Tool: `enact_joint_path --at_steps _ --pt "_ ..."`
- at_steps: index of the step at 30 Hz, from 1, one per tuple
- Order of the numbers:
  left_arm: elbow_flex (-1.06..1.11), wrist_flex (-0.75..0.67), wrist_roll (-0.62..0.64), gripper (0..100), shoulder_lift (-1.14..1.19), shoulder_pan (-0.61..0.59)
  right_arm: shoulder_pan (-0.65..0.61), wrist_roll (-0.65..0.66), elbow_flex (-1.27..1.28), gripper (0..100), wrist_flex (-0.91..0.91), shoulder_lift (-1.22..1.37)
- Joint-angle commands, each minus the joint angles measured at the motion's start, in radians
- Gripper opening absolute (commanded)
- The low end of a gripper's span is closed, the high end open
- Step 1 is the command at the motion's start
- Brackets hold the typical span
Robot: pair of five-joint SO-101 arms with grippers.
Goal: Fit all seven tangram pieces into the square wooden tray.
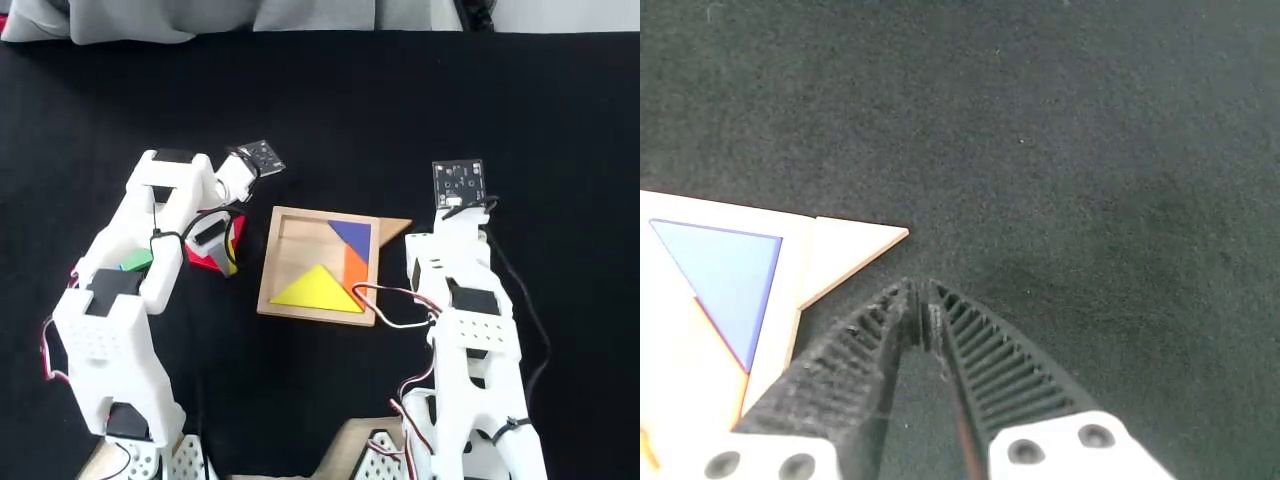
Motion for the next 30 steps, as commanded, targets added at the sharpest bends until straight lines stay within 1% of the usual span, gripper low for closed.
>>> enact_joint_path --at_steps 1,7,13,17,20,22,26,28,30 --pt "-0.01 0.002 -0.002 21 0.02 0.016 -0.012 0.011 -0.012 2.1 -0.018 -0.028" --pt "-0.01 0.002 -0.002 17 0.02 0.016 -0.012 0.011 -0.012 2.1 -0.018 -0.03" --pt "-0.012 0.002 -0.006 18 0.02 0.016 -0.012 0.011 -0.012 2.1 -0.018 -0.03" --pt "-0.008 0.002 -0.08 18 0.02 0.013 -0.012 0.011 -0.012 2.1 -0.018 -0.03" --pt "-0.01 0.006 -0.104 18 0.02 0.01 -0.012 0.011 -0.012 2.1 -0.018 -0.03" --pt "-0.024 0.048 -0.106 21 0.02 0.008 -0.012 0.011 -0.012 2.1 -0.018 -0.03" --pt "-0.047 0.06 -0.106 34 0.023 -0.021 -0.012 0.011 -0.012 2.1 -0.018 -0.03" --pt "-0.051 0.04 -0.107 35 0.026 -0.027 -0.012 0.011 -0.012 2.1 -0.018 -0.03" --pt "-0.051 0.032 -0.155 35 0.026 -0.028 -0.012 0.011 -0.012 2.1 -0.02 -0.03"
